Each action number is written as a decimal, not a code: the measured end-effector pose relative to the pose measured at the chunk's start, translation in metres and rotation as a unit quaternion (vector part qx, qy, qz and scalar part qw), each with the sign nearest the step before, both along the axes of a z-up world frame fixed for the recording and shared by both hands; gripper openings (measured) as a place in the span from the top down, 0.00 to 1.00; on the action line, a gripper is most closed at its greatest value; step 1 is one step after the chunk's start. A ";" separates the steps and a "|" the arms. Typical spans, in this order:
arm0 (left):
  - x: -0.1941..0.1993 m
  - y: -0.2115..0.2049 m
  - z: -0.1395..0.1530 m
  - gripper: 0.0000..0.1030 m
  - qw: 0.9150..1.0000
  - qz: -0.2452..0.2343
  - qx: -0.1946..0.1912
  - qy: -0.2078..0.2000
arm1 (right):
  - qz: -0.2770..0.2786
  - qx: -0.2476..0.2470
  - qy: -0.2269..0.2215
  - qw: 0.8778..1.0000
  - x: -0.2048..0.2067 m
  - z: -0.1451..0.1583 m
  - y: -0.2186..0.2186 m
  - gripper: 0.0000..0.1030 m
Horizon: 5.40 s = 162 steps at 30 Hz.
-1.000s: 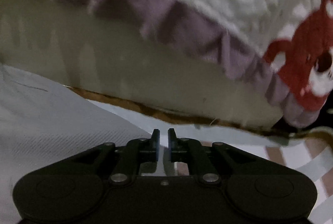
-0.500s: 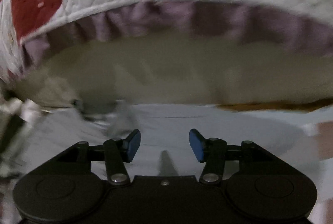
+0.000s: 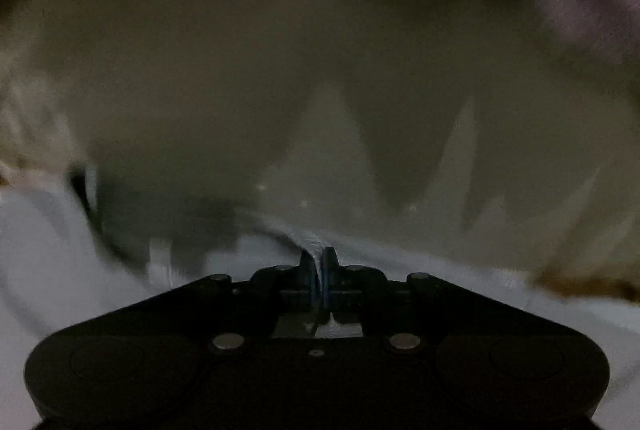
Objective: Fold clothes
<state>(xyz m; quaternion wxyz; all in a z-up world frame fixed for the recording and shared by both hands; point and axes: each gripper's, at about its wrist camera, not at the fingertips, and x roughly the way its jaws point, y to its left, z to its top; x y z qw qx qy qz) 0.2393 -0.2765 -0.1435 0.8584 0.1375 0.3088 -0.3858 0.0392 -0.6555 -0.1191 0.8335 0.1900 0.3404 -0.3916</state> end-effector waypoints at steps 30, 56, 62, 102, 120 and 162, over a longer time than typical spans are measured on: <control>-0.132 0.084 0.064 0.47 0.986 -0.036 0.095 0.131 | 0.164 0.250 0.091 0.950 -0.293 0.041 0.207 0.45; -0.163 0.171 0.029 0.36 0.940 -0.087 0.241 0.226 | 0.235 0.324 -0.060 0.914 -0.335 0.054 0.254 0.95; -0.173 0.164 0.029 0.31 0.939 -0.092 0.260 0.204 | 0.217 0.281 -0.106 0.929 -0.329 0.079 0.223 0.95; -0.141 0.114 0.029 0.78 0.981 -0.038 0.047 0.185 | -0.007 0.252 -0.192 0.948 -0.330 -0.013 0.173 0.61; -0.141 0.107 0.030 0.68 0.986 -0.047 0.010 0.158 | -0.030 0.233 -0.188 0.954 -0.317 -0.032 0.175 0.45; -0.280 0.350 0.237 0.98 0.987 -0.012 -0.155 0.029 | 0.251 0.274 -0.111 0.922 -0.483 0.217 0.332 0.93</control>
